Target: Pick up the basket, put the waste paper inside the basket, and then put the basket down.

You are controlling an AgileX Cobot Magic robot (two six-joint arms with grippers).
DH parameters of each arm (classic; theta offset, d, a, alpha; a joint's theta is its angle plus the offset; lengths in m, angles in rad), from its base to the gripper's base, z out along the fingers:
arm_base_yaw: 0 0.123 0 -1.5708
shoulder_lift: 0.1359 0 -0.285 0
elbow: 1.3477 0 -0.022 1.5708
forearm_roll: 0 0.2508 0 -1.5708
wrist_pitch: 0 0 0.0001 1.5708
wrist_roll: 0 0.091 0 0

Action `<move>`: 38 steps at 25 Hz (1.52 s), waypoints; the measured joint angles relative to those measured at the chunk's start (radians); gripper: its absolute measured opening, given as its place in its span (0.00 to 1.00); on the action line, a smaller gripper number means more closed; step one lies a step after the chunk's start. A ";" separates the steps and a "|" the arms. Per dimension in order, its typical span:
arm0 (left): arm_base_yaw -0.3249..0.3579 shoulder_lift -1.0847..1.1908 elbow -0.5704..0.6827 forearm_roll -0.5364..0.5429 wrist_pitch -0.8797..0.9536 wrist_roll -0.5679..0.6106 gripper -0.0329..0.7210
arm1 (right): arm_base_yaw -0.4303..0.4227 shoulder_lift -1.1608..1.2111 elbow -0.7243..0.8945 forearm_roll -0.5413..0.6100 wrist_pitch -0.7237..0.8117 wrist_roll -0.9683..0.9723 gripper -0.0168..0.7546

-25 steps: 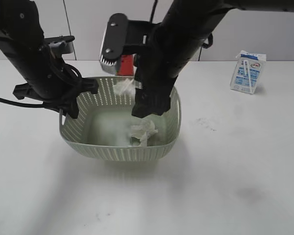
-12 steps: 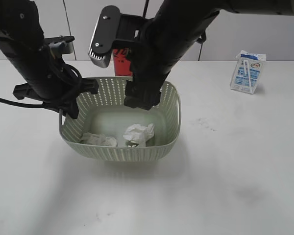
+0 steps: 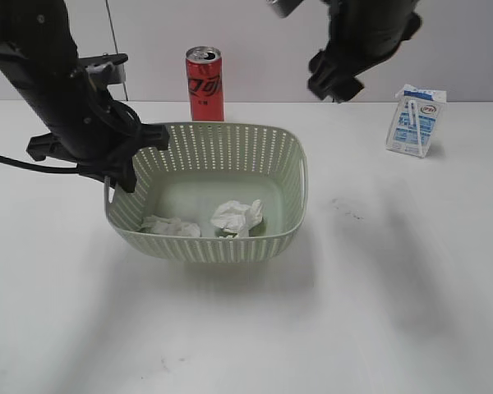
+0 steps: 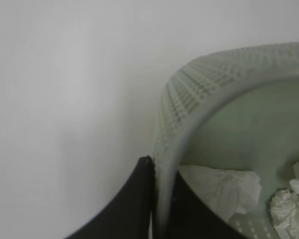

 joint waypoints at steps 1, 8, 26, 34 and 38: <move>0.000 0.005 -0.007 -0.004 0.004 0.000 0.03 | -0.036 0.000 -0.021 0.029 0.042 0.005 0.79; 0.000 0.069 -0.105 -0.048 0.036 0.000 0.03 | -0.357 -0.002 -0.124 0.288 0.225 0.020 0.79; 0.000 0.254 -0.205 -0.048 0.088 0.000 0.76 | -0.533 -0.599 0.353 0.450 0.244 0.017 0.79; 0.018 0.246 -0.322 -0.030 0.261 0.012 0.92 | -0.533 -0.965 0.724 0.450 0.190 0.016 0.79; 0.020 0.216 -0.447 0.041 0.360 0.019 0.92 | -0.533 -1.137 0.899 0.450 0.146 0.016 0.79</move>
